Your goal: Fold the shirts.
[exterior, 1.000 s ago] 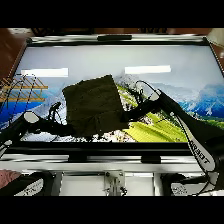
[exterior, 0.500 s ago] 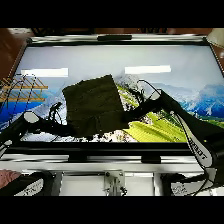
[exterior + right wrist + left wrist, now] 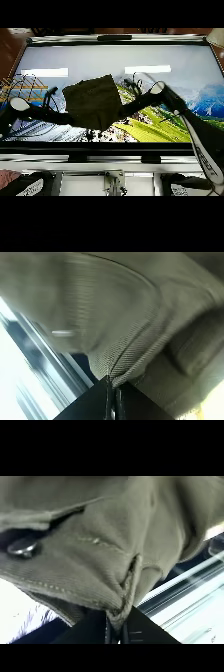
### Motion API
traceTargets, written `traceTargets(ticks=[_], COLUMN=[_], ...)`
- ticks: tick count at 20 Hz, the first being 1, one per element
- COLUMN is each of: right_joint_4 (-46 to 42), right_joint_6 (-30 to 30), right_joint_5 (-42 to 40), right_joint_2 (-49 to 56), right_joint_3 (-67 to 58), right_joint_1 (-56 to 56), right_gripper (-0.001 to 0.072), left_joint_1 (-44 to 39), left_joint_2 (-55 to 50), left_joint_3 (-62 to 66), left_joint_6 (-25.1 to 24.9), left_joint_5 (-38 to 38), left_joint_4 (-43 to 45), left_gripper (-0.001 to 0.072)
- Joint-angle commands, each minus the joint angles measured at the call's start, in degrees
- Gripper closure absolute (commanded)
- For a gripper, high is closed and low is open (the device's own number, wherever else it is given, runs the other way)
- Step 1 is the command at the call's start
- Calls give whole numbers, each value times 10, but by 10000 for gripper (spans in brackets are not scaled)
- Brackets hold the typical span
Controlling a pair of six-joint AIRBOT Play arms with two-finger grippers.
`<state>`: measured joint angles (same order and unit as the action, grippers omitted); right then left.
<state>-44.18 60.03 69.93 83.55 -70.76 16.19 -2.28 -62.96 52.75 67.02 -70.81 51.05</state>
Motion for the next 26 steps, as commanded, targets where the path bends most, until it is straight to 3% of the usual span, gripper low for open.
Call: traceTargets(ticks=[1, 4, 6, 10, 14, 20, 23, 26], right_joint_4=[8, 3, 4, 4, -44, -195, -206, -218], right_joint_6=[28, 56, 80, 114, 179, 275, 278, 278], right_joint_5=[33, -5, -77, -179, -165, 90, 150, 108], right_joint_2=[-118, -229, -298, -394, -434, -352, -249, -112], right_joint_3=[-96, -204, -260, -321, -322, -321, -321, -321], right_joint_1=[-21, -30, -30, -30, -30, -30, -29, -29], right_gripper=[644, 644, 644, 644, 644, 644, 644, 644], left_joint_1=[0, 0, 0, 0, 0, 0, -3, -2], left_joint_2=[53, 114, 142, 186, 205, 187, 175, 112], left_joint_3=[191, 421, 555, 670, 634, 422, 262, 190], left_joint_6=[13, 61, 95, 199, 248, 248, 230, 194], left_joint_5=[-82, -68, -24, 33, -25, -159, -156, -100], left_joint_4=[-1, -1, -1, -1, -1, -1, -1, -1], left_gripper=[651, 651, 651, 651, 651, 651, 650, 650])
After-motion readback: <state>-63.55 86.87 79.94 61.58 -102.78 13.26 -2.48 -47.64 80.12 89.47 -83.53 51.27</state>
